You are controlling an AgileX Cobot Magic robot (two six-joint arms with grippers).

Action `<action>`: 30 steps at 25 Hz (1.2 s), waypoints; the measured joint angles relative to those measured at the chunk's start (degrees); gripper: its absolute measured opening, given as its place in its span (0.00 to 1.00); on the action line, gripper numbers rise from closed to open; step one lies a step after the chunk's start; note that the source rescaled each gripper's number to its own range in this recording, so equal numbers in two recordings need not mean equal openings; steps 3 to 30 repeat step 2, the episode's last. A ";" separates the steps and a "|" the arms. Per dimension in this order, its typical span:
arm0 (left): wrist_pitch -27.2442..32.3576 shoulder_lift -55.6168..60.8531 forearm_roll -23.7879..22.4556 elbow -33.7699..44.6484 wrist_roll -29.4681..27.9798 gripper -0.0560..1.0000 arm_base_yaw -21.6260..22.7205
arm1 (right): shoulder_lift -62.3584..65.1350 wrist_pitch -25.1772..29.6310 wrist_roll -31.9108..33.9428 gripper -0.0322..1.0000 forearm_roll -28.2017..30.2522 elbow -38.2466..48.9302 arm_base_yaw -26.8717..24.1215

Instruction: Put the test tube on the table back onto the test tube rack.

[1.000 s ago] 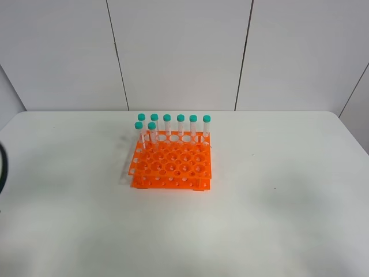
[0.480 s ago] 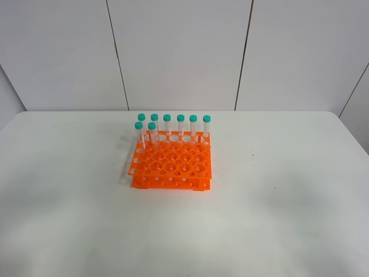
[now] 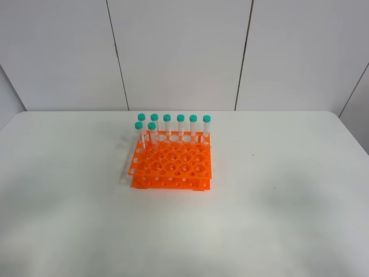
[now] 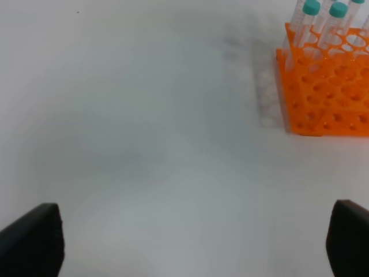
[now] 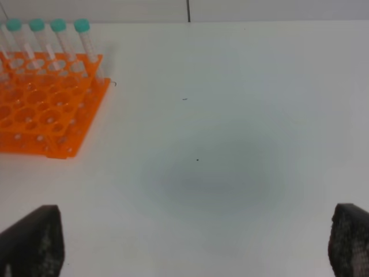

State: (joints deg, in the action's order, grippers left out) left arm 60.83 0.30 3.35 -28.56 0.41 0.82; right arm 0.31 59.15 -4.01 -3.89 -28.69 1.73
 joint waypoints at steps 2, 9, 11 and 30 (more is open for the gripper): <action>0.00 0.00 0.00 0.00 0.00 1.00 0.00 | 0.00 0.00 0.00 1.00 -0.07 0.00 0.00; 0.00 0.00 0.00 0.00 0.00 1.00 0.00 | 0.00 0.00 0.00 1.00 -0.07 0.00 0.00; 0.00 0.00 0.00 0.00 0.00 1.00 0.00 | 0.00 0.00 0.00 1.00 -0.07 0.00 0.00; 0.00 0.00 0.00 0.00 0.00 1.00 0.00 | 0.00 0.00 0.00 1.00 -0.07 0.00 0.00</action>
